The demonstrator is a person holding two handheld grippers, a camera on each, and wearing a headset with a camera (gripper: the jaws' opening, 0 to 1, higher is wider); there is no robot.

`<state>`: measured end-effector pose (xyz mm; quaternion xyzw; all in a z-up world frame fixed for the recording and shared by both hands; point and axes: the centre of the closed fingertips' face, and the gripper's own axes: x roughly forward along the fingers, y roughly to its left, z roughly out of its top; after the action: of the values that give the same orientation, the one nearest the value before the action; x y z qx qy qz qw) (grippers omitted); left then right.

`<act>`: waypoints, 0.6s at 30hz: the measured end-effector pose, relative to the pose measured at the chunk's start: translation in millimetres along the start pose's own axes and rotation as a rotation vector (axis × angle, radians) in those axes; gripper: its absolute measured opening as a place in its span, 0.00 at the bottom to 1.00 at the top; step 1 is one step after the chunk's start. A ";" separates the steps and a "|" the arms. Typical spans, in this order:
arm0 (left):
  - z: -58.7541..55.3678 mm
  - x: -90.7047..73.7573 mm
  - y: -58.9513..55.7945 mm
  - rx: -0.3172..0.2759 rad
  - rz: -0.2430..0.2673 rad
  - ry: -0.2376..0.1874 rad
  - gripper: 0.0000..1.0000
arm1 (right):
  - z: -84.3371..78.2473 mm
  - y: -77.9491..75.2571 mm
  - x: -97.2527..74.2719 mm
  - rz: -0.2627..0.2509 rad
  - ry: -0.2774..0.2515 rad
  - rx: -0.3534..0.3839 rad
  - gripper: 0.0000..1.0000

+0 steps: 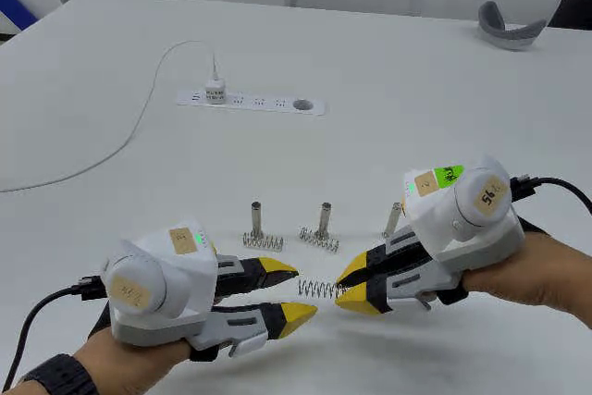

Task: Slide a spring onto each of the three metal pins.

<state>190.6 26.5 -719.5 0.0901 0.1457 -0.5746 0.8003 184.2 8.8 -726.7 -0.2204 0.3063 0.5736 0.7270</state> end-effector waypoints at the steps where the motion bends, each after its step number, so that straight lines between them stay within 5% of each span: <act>1: -0.4 0.1 -0.4 0.003 -0.001 0.001 0.25 | -0.4 0.5 0.3 0.001 0.003 -0.002 0.11; 18: -3.8 3.0 -8.1 0.062 -0.024 0.019 0.14 | 2.0 8.1 -3.5 0.029 0.002 0.002 0.11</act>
<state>183.3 22.5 -723.8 0.1187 0.1364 -0.5874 0.7888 176.2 9.6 -722.6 -0.2156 0.3109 0.5836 0.7185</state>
